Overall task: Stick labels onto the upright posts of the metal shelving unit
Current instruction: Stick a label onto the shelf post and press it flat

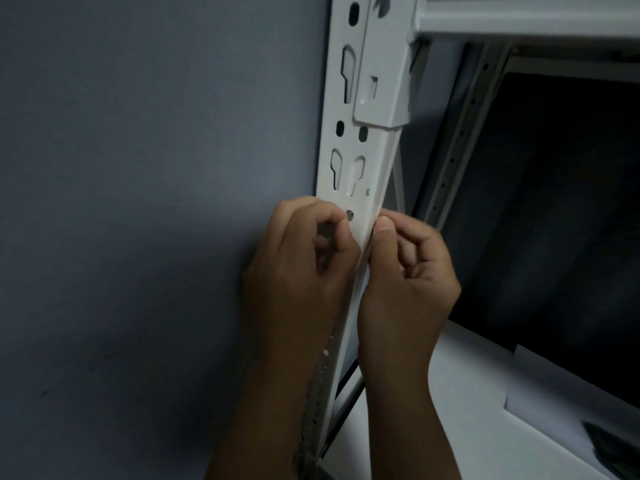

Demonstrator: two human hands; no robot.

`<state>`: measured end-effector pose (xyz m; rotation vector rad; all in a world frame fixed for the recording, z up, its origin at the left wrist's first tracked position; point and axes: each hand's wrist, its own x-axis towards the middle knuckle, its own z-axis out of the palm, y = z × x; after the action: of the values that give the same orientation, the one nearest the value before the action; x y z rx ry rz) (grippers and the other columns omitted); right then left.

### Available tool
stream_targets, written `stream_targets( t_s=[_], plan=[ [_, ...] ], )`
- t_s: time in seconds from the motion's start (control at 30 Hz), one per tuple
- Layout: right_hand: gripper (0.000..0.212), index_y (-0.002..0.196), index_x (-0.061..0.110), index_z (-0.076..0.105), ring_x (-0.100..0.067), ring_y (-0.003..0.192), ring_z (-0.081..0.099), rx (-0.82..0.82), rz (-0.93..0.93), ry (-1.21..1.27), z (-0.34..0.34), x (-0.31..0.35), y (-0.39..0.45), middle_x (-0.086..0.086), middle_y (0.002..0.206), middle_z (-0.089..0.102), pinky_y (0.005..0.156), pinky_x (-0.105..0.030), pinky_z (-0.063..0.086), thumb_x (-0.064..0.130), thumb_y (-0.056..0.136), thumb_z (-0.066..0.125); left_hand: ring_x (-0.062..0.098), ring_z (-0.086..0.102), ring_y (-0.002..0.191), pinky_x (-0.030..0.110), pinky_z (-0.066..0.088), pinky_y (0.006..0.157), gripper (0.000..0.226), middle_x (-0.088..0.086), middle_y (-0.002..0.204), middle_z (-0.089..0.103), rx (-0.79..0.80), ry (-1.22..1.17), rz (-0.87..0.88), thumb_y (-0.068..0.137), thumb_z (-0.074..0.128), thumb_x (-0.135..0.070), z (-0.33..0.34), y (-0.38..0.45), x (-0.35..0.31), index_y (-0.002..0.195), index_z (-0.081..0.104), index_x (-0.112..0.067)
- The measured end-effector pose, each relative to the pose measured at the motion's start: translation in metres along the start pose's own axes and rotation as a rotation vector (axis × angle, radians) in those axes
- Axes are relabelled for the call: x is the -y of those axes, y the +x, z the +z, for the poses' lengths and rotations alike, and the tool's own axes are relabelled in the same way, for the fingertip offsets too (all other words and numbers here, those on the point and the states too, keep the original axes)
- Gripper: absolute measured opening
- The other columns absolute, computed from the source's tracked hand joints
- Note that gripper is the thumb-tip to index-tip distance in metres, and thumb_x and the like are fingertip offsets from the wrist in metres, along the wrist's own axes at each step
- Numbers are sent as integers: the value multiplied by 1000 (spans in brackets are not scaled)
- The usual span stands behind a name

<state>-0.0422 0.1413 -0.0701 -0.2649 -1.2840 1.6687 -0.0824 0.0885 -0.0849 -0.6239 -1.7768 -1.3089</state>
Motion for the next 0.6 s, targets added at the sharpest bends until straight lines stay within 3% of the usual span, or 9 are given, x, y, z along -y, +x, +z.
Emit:
stream_targets(
  t_s=[0.17,0.37,0.5,0.6],
  plan=[
    [11,89,10,67,1,70,68,12,28,27,-1,3,0,8,80,72,61,-8,50,2,90,60,4,55,78,14,49,66,21,-9,96,51,-21,-67,6,92,49,-23,-2,-2,-1,95,63,-7],
    [11,89,9,67,4,67,67,29,30,20,-1,4,1,18,70,70,60,-7,49,2,90,59,6,58,81,15,51,65,24,-5,101,55,28,-83,-18,89,55,-29,-4,2,-4,99,64,-9],
    [11,90,11,67,5,67,66,31,16,8,-2,5,0,15,70,70,61,-5,48,2,90,60,18,62,84,26,50,71,26,9,100,62,62,81,96,91,53,-24,-9,5,1,98,67,-4],
    [12,88,13,67,4,68,67,23,19,19,-2,4,0,9,72,71,61,-6,48,3,90,60,21,64,82,32,54,67,17,10,99,64,44,180,166,92,57,-17,-11,4,1,97,68,-4]
  ],
)
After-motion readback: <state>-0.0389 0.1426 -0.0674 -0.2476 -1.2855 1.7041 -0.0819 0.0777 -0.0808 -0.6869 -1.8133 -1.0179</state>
